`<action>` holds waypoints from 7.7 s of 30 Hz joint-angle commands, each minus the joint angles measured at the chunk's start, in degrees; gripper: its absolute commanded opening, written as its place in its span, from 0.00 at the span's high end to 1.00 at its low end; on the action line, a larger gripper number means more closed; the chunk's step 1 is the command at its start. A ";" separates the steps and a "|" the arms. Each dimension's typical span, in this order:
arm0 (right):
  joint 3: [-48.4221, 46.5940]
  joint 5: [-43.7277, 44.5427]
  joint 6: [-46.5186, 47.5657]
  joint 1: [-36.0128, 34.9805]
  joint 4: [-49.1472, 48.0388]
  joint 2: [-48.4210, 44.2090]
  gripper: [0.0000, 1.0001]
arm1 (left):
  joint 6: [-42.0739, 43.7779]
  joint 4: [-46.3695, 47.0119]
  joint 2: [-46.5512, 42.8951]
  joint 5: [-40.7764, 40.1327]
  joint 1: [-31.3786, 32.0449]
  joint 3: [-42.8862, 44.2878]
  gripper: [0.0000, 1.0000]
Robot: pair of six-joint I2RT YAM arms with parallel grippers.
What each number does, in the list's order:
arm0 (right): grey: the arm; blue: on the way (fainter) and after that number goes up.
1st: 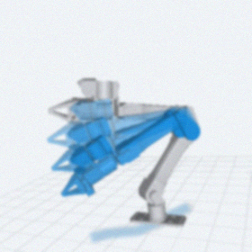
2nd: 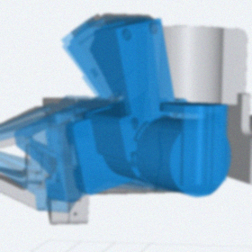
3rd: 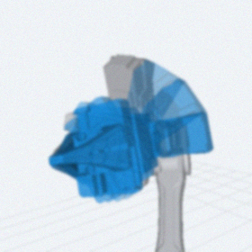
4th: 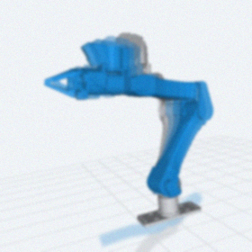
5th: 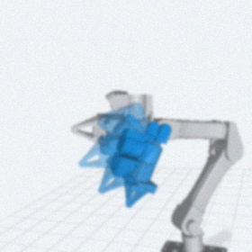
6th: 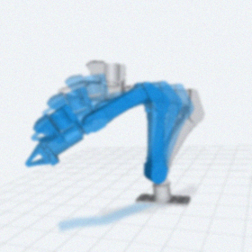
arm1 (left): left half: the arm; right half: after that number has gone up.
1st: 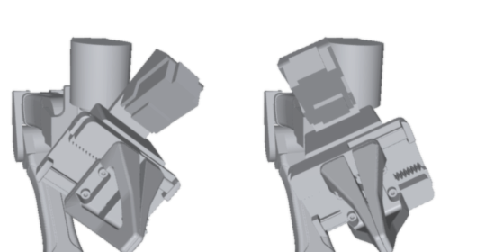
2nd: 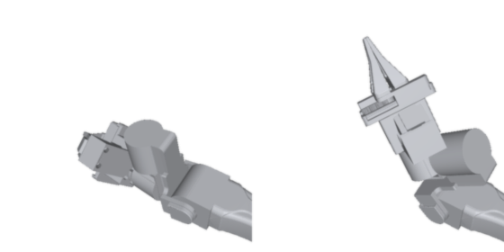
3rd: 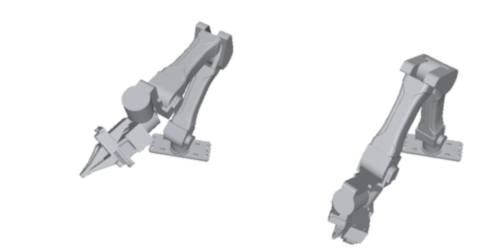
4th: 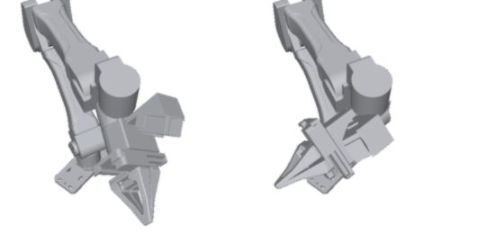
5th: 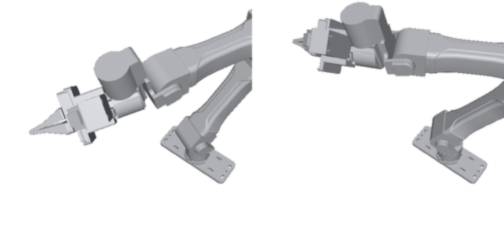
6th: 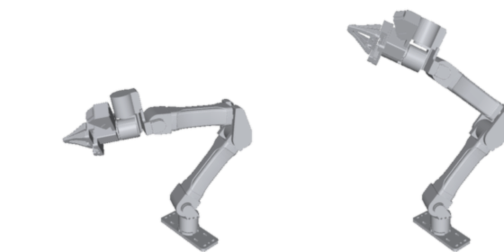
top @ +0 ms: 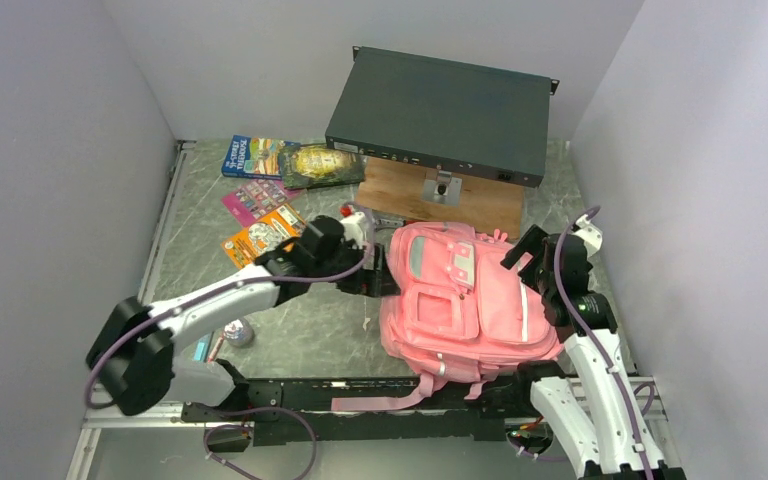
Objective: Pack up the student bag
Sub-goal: Adjust the student bag at the center of the board.
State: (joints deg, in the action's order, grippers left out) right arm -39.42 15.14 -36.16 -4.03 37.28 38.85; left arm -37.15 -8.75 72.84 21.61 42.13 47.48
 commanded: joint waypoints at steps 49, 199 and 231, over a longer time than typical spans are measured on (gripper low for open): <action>-0.08 -34.59 7.42 -3.18 -14.40 17.49 0.27 | 5.11 -14.66 -12.04 -11.43 -11.28 2.44 0.00; 1.39 -2.18 -7.08 -29.86 -3.29 9.76 0.06 | 5.93 -4.78 3.92 -7.10 -8.05 6.35 0.10; 8.78 -26.00 -8.12 -25.20 -9.26 6.52 0.35 | 8.50 -7.91 15.84 -8.76 -6.44 12.37 0.16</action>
State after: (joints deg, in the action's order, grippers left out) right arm -24.75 -16.56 -46.28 -28.95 24.97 45.41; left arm -30.92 -19.16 88.88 9.89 35.31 56.10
